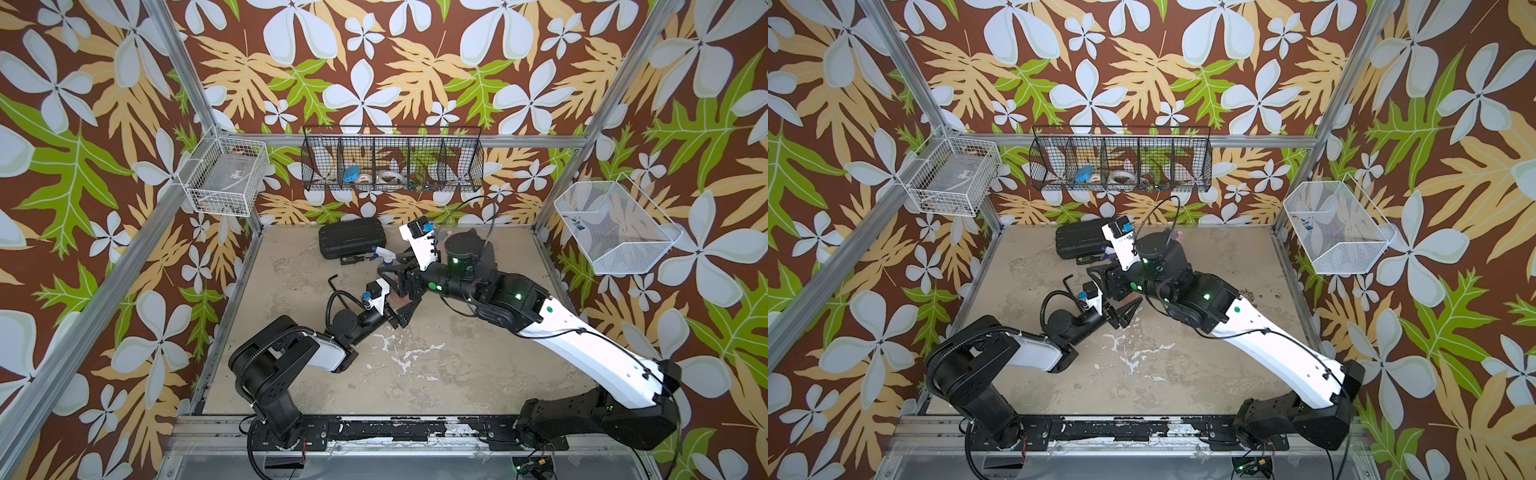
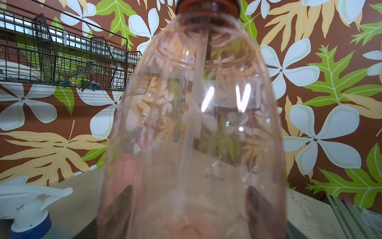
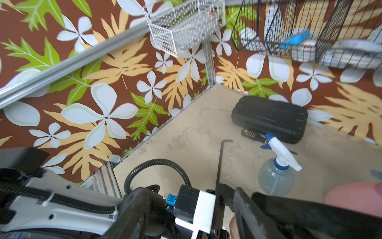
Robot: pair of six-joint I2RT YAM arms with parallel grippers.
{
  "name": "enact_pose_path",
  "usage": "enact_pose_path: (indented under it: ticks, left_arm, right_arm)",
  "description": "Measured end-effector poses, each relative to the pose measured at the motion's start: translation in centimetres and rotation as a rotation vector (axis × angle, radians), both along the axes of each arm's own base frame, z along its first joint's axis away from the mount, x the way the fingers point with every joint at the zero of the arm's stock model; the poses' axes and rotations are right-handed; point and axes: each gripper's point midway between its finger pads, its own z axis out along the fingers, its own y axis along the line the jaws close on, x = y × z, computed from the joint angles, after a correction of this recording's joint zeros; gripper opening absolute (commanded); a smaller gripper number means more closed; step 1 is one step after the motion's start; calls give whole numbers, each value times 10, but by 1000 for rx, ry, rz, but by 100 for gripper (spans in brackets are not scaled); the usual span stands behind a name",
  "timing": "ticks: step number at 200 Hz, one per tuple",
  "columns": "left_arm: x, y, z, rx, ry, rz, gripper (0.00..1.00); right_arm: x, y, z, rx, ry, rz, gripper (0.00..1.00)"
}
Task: Attach spray nozzles to spray bottles
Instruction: Screw the spray nozzle on the spray bottle.
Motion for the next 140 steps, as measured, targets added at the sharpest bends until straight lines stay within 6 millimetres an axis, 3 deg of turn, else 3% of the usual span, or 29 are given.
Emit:
enact_pose_path:
  ticks: [14,27,44,60,76,96,124,140]
  left_arm:
    - [-2,-1,-1,0,4,-14,57]
    - [-5,-2,-3,4,7,-30,57]
    - [-6,-2,-5,9,12,-34,57]
    - [-9,-4,-7,13,14,-54,57]
    - [-11,-5,-7,11,20,-74,57]
    - [-12,-5,-7,6,27,-86,57]
    - [-11,-6,-3,-1,21,-89,57]
    - [-13,-7,0,-5,7,-103,57]
  right_arm:
    - [1,-24,18,27,-47,-29,72]
    - [15,-51,26,50,-68,-93,73]
    - [40,-79,20,56,-54,-150,78]
    - [59,-94,6,63,-16,-150,79]
    - [67,-87,-7,81,37,-96,80]
    - [60,-63,-18,88,93,38,80]
    - [26,-35,-23,73,98,180,80]
    - [14,-30,-22,63,77,208,80]
